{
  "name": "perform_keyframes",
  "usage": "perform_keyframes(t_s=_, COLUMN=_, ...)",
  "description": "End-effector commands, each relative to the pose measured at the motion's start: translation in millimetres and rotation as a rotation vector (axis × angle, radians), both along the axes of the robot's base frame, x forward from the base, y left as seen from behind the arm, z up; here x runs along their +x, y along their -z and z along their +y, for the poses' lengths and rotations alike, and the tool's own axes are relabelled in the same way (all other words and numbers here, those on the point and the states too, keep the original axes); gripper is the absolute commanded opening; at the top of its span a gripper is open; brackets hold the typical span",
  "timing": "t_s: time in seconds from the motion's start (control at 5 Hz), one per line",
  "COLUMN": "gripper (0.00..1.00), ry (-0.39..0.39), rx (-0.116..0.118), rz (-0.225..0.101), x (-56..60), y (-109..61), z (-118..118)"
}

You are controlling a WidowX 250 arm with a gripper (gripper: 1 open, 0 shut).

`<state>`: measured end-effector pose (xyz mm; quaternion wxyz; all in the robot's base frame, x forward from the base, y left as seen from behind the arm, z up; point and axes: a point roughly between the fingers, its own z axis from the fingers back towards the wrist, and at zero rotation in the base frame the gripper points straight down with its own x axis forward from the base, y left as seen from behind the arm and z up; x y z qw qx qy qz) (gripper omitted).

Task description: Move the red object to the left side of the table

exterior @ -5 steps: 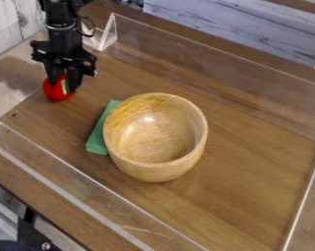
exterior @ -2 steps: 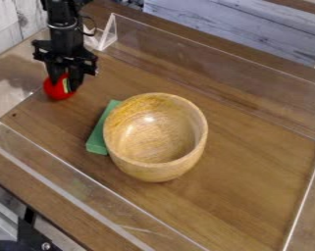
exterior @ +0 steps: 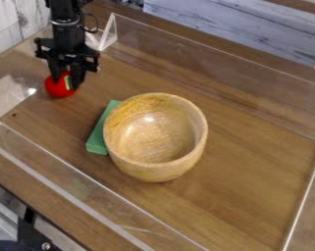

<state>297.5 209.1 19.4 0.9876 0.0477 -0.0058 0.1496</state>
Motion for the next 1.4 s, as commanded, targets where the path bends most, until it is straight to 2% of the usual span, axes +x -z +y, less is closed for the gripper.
perform_keyframes(t_s=0.0, gripper=0.00, ry=-0.021, rx=-0.018, rz=0.020, x=7.3, y=13.3, z=-2.0)
perform_keyframes(t_s=0.2, gripper=0.00, ry=-0.068, rx=-0.023, rz=0.024, x=13.8, y=13.1, z=-3.6)
perform_keyframes(t_s=0.6, gripper=0.00, ry=-0.098, rx=-0.035, rz=0.035, x=12.7, y=4.2, z=-1.4)
perform_keyframes(t_s=0.8, gripper=1.00, ry=-0.037, rx=-0.069, rz=0.031, x=22.6, y=-9.4, z=-7.0)
perform_keyframes(t_s=1.0, gripper=0.00, ry=0.028, rx=-0.104, rz=0.022, x=32.7, y=-25.0, z=-13.6)
perform_keyframes(t_s=1.2, gripper=1.00, ry=-0.002, rx=-0.140, rz=0.001, x=28.4, y=-31.1, z=-6.1)
